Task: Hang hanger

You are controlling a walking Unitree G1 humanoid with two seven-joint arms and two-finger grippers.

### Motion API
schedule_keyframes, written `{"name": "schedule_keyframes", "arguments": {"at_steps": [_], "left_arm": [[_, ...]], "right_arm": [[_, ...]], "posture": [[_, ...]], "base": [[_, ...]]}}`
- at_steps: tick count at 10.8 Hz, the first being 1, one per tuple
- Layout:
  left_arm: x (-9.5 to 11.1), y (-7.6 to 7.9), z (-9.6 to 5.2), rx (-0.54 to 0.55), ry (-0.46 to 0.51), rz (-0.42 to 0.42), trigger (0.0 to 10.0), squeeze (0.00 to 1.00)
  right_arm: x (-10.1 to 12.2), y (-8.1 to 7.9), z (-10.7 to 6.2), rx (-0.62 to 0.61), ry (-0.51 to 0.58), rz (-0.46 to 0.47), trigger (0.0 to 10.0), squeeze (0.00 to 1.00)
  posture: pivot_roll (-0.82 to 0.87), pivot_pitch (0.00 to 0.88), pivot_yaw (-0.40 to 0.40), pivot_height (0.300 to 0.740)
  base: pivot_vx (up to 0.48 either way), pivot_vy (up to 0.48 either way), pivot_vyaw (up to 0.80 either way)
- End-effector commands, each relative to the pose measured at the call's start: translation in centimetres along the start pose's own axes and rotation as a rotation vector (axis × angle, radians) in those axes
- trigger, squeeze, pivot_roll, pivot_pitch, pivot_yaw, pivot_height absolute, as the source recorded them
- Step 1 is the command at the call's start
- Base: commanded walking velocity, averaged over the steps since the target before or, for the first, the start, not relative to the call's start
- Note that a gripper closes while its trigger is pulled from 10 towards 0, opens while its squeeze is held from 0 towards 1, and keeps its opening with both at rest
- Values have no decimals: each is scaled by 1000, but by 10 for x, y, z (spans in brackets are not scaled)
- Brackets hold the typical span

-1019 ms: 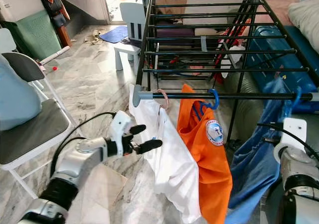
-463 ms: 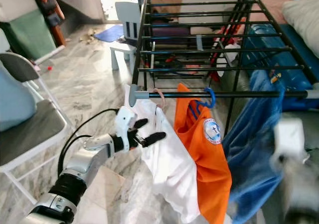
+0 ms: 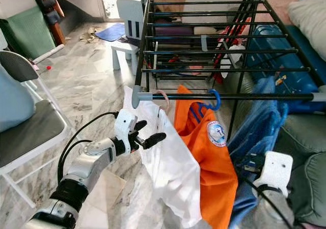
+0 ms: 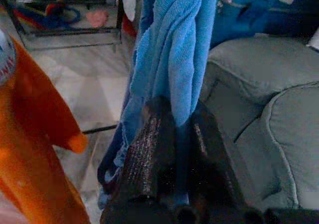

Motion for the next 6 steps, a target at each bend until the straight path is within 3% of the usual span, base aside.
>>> {"name": "schedule_keyframes", "arguments": {"at_steps": [1,4,6], "left_arm": [[0,0,-1,10,5,10,10000,0],[12,5,7,16,35,50,10000,0],[18,2,7,33,42,48,10000,0]], "right_arm": [[15,0,0,-22,42,19,10000,0],[34,-3,2,-44,67,35,10000,0],[34,-11,-1,-35,59,29,10000,0]], "posture": [[-23,0,-7,740],[-24,0,-20,740],[-26,0,-21,740]], "base": [[-356,0,0],[-397,0,0],[-418,0,0]]}}
Point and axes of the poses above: a point about 5 cm out from each wrist's last joint towards the gripper, its own z axis pointing out of the wrist towards the gripper, its own x axis along the axis of the wrist's last joint, y = z × x, the point moved 5 cm from there along z, pointing out of the wrist towards the gripper, and after that the axes turned 9 degrees about -z, right-handed, at the moved point
